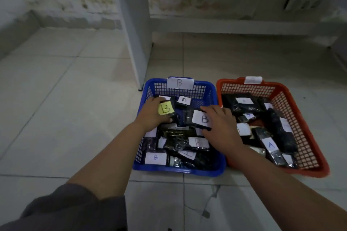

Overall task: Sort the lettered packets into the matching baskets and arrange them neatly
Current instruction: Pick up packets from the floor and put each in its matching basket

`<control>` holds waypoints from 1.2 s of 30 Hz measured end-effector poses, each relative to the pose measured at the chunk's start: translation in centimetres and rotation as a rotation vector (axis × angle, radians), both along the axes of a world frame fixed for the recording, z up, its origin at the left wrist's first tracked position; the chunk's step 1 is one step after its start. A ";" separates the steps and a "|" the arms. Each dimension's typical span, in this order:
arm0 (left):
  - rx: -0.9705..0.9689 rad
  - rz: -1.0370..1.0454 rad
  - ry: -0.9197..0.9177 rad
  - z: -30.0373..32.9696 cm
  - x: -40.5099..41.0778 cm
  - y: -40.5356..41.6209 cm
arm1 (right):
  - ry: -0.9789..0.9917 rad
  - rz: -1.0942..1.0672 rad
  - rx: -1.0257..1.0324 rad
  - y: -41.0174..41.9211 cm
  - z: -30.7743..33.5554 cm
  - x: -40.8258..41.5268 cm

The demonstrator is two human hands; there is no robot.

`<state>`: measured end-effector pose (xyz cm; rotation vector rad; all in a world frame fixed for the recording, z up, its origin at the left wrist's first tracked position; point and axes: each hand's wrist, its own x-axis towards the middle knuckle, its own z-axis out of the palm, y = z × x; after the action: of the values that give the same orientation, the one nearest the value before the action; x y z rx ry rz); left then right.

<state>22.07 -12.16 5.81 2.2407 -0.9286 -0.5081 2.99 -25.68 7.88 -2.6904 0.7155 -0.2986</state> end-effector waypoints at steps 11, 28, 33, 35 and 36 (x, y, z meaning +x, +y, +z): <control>0.405 -0.122 -0.149 -1.3 -0.4 -1.3 | 0.364 0.052 -0.062 -1.8 -2.4 3.4; -0.276 -0.717 -0.479 2.8 -24.5 -7.6 | -0.089 -0.134 0.237 -3.4 2.0 -25.4; -0.175 -1.033 -0.404 0.4 -33.8 -8.7 | -0.034 -0.347 0.366 -3.1 0.7 -36.5; -0.091 -1.162 -0.353 -0.7 -36.9 -8.3 | 0.016 -0.383 0.392 -3.0 -0.5 -39.7; -0.052 -1.221 -0.330 -1.4 -38.3 -8.0 | 0.057 -0.373 0.401 -2.9 -1.2 -41.0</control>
<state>-16.19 -20.17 4.46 1.4891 -2.4229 -0.5899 -37.96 -28.58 6.71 -2.1876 1.1602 -0.1474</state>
